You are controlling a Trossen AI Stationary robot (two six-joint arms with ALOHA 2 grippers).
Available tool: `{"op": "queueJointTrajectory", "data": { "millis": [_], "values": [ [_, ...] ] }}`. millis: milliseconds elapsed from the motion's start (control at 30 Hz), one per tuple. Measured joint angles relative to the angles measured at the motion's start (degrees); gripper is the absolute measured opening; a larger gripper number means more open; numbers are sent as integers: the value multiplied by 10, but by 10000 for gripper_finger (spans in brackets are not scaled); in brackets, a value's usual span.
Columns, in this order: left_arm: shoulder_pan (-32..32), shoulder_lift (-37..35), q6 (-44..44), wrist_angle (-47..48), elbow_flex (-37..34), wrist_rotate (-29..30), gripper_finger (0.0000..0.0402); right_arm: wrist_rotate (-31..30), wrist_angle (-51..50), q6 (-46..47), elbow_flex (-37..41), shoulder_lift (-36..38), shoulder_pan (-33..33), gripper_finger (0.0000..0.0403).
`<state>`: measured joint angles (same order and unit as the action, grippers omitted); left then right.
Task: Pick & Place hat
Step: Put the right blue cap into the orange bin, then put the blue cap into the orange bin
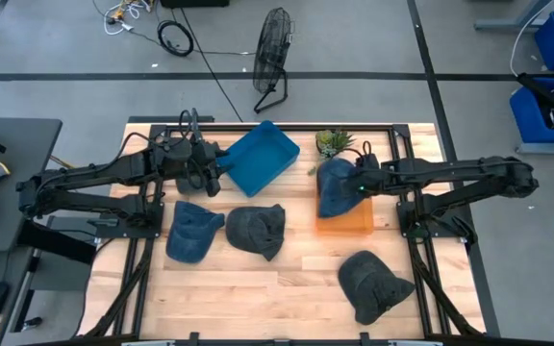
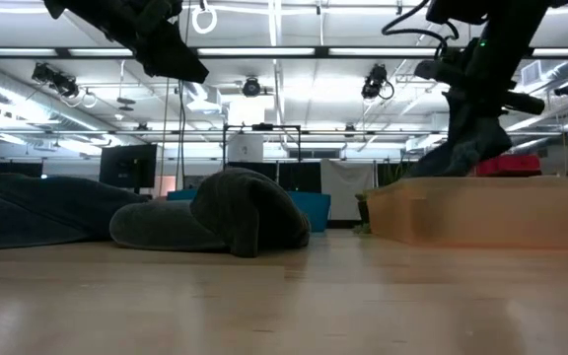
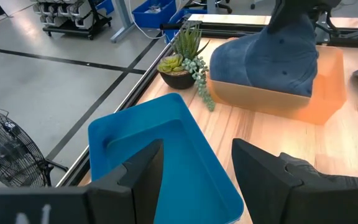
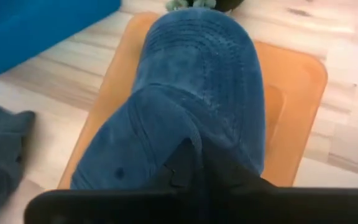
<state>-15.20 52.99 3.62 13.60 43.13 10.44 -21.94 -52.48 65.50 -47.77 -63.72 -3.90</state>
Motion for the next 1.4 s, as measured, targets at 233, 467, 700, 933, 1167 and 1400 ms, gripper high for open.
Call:
{"op": "queueJointTrajectory", "data": {
  "millis": [233,467,700,933,1167,1400],
  "values": [
    [0,0,0,0,0,0,195,20,-9,-2,0,0,0,68],
    [0,0,0,0,0,0,195,27,-6,-15,0,0,0,109],
    [0,0,0,0,0,0,195,90,1,-62,-13,1,0,130],
    [0,0,0,0,0,0,195,74,-95,-60,-13,1,0,124],
    [0,0,0,1,0,0,195,64,-168,-27,-13,1,0,60],
    [0,0,-1,18,0,0,195,127,-174,-9,19,1,4,11]
  ]
}}
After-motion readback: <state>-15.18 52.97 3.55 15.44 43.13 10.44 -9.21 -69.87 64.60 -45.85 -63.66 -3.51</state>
